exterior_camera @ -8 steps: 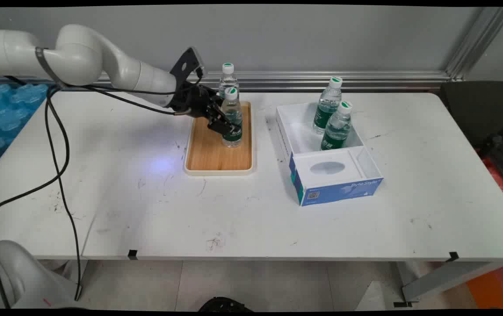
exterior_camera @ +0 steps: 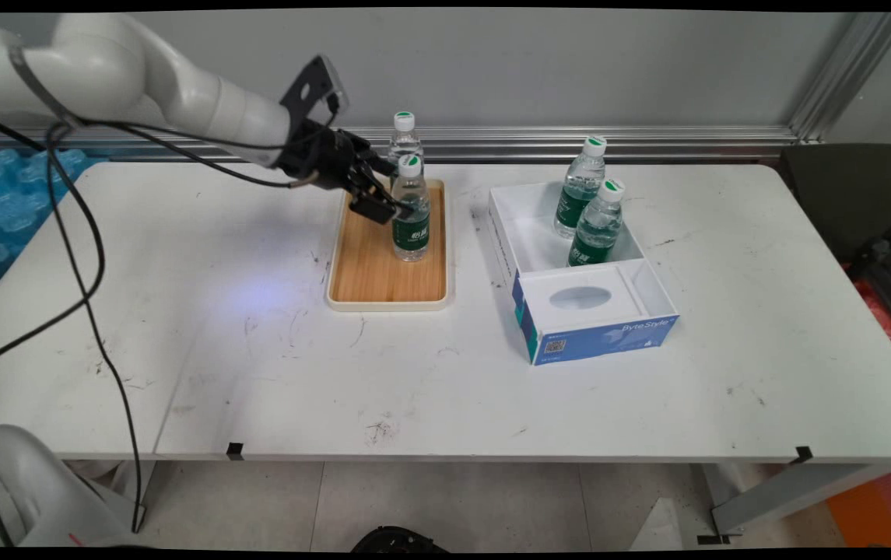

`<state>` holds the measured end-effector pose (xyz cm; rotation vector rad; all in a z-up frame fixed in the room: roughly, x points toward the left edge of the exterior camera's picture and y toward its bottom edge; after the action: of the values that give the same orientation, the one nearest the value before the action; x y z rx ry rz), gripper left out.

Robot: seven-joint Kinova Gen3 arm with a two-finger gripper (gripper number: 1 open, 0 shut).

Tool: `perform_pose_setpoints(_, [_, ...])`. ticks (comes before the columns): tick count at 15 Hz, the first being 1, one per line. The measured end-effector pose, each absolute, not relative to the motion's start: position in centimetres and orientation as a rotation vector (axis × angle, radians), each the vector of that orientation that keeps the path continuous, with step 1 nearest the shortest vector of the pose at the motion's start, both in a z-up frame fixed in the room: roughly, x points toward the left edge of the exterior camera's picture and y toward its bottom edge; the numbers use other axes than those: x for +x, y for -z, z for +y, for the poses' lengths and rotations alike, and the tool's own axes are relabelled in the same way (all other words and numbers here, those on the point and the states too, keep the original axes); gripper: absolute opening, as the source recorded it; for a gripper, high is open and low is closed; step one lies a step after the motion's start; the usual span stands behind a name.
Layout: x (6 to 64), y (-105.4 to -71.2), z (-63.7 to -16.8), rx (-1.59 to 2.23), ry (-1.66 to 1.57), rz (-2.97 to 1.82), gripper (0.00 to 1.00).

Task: Pick up the green bottle from the white box

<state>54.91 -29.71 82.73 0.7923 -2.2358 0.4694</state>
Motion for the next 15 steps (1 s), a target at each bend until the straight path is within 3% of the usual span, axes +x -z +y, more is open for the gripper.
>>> perform_pose_setpoints(15, [52.5, -96.7, -27.4, 0.73, -0.376, -2.295, 1.0])
